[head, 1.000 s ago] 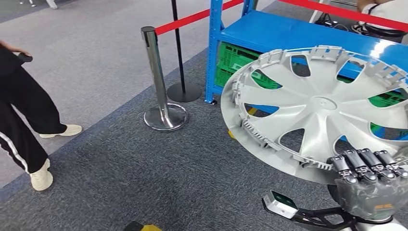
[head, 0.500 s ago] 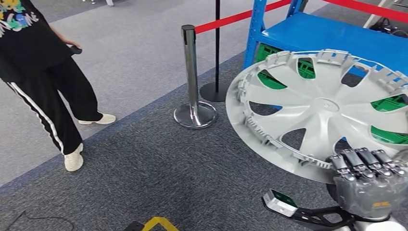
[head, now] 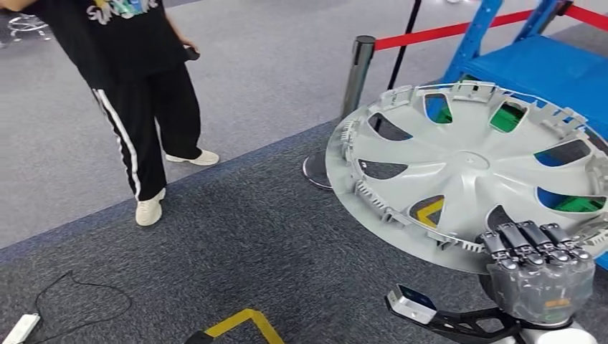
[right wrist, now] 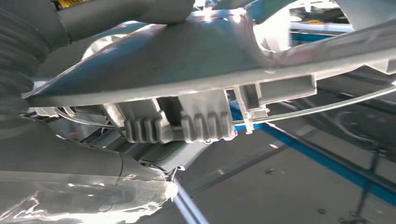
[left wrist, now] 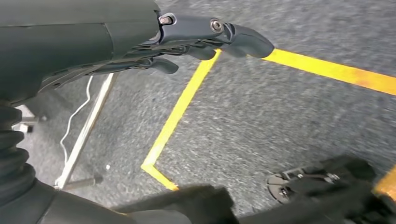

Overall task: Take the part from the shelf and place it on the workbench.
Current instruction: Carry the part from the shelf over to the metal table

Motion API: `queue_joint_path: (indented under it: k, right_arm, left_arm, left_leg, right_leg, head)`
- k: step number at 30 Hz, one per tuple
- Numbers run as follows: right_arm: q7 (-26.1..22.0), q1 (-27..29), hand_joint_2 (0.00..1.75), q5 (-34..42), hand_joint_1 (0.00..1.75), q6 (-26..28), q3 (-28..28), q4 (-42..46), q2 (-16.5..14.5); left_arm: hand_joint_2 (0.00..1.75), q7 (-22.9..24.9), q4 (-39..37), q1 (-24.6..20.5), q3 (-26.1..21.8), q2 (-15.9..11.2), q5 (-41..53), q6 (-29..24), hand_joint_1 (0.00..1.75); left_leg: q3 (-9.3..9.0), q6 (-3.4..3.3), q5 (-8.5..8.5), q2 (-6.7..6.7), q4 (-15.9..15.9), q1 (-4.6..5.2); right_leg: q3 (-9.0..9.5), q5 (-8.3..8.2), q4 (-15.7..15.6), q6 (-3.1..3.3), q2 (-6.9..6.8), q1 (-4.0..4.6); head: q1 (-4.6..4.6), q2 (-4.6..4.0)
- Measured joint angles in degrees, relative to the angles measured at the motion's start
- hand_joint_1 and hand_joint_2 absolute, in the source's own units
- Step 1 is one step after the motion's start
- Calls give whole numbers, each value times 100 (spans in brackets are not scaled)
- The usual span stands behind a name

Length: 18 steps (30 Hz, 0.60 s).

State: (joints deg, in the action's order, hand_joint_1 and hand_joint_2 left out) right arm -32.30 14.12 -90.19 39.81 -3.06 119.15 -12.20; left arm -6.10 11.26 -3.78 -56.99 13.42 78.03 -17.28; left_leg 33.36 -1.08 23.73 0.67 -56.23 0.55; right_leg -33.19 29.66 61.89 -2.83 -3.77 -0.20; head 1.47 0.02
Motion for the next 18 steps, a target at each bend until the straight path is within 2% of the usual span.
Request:
queue_joint_path:
  k: [1, 2, 3, 4, 5, 6, 8, 9, 10, 11, 12, 13, 15, 16, 17, 18]
  right_arm:
    - [4, 3, 175, 1, 175, 1, 1, -13, 0]
    - [8, 6, 175, 1, 175, 1, 0, -29, 0]
    - [9, 9, 175, 1, 175, 0, 0, -49, 0]
    - [9, 13, 175, 1, 175, 0, 0, -70, 0]
    - [8, 16, 175, 0, 175, -1, 0, -92, 0]
    - [5, 18, 175, 0, 175, -1, 0, -112, 0]
    - [-2, 11, 175, -1, 175, -1, 0, -143, 0]
    - [-5, 8, 175, 0, 175, 0, 0, -155, 0]
    - [-9, 7, 175, 1, 175, 0, 0, -167, 0]
    - [-11, 6, 175, 1, 175, 0, 1, -179, 0]
    - [-13, 7, 175, 1, 175, 0, 1, -188, 0]
    - [-13, 4, 175, -1, 175, -1, 3, -199, -1]
    - [-11, 3, 175, 0, 175, 0, 7, -211, -2]
    - [-11, 1, 175, 0, 175, 0, 8, -215, -3]
    - [-10, 2, 175, 1, 175, 1, 8, -219, -4]
    - [-10, 2, 175, 1, 175, 1, 7, -225, -4]
  left_arm:
    - [175, 0, 0, -2, -1, -2, 1, 9, 0]
    - [175, 0, 0, -8, -1, -3, 2, 19, 0]
    - [175, 0, 0, -10, -1, -2, 3, 27, 0]
    - [175, 0, 0, -10, -1, -2, 3, 33, 0]
    - [175, 0, 0, -10, -1, -3, 3, 39, 0]
    - [175, 0, 0, -11, -1, -3, 4, 45, 0]
    - [175, 1, 0, -19, -2, -2, 10, 60, 0]
    - [175, 1, 0, -20, -2, -2, 14, 68, 0]
    - [175, 2, 0, -18, -3, -2, 17, 72, 0]
    - [175, 2, 0, -12, -3, -3, 19, 76, 0]
    - [175, 2, 0, -7, -3, -3, 19, 76, 0]
    - [175, 2, 0, -4, -2, -4, 19, 76, 0]
    - [175, 2, 0, -12, -2, -9, 20, 75, 0]
    - [175, 2, 0, -22, -3, -16, 20, 74, 0]
    - [175, 3, 0, -35, -4, -27, 20, 75, 0]
    - [175, 5, 0, -48, -4, -38, 19, 78, 0]
  left_leg:
    - [6, -21, -7, -68, 0, -1]
    - [10, -38, -13, -141, 0, 1]
    - [12, -47, -17, -221, -1, 3]
    - [13, -50, -21, -302, -2, 5]
    - [10, -50, -28, -388, -2, 6]
    - [6, -44, -35, -479, -3, 6]
    - [8, -14, -52, -638, -11, 2]
    - [21, 12, -65, -703, -12, -9]
    - [40, 45, -83, -758, -6, -27]
    - [63, 89, -109, -816, 7, -47]
    - [79, 131, -137, -877, 31, -72]
    - [97, 162, -140, -838, 28, -77]
    - [222, 222, 29, -557, -209, -65]
    - [358, 253, 206, -366, -497, -65]
    - [529, 296, 392, -255, -856, -79]
    - [683, 337, 529, -206, -1185, -103]
  right_leg:
    - [-160, 188, 367, -10, 183, -6]
    - [-346, 362, 775, -11, 287, -6]
    - [-508, 472, 1105, -9, 339, -2]
    - [-589, 478, 1251, -3, 359, 2]
    - [-559, 372, 1167, 10, 374, 3]
    - [-418, 178, 864, 30, 411, 3]
    - [-16, -179, 31, 77, 674, -11]
    - [134, -264, -264, 87, 803, -13]
    - [216, -287, -423, 97, 896, -7]
    - [243, -289, -477, 109, 903, 8]
    - [270, -321, -517, 128, 834, 21]
    - [297, -356, -572, 158, 758, 23]
    - [351, -411, -677, 216, 583, 2]
    - [364, -421, -699, 230, 490, -4]
    - [364, -420, -703, 238, 398, -9]
    - [362, -416, -702, 232, 303, -19]
  head:
    - [-18, 0]
    - [-31, 0]
    - [-38, 0]
    - [-42, 0]
    - [-46, 0]
    - [-45, 0]
    - [-43, 0]
    - [-42, 0]
    - [-38, 0]
    - [-39, 0]
    - [-37, 0]
    - [-41, 0]
    - [-33, 0]
    - [-31, 0]
    - [-21, 0]
    - [-19, 0]
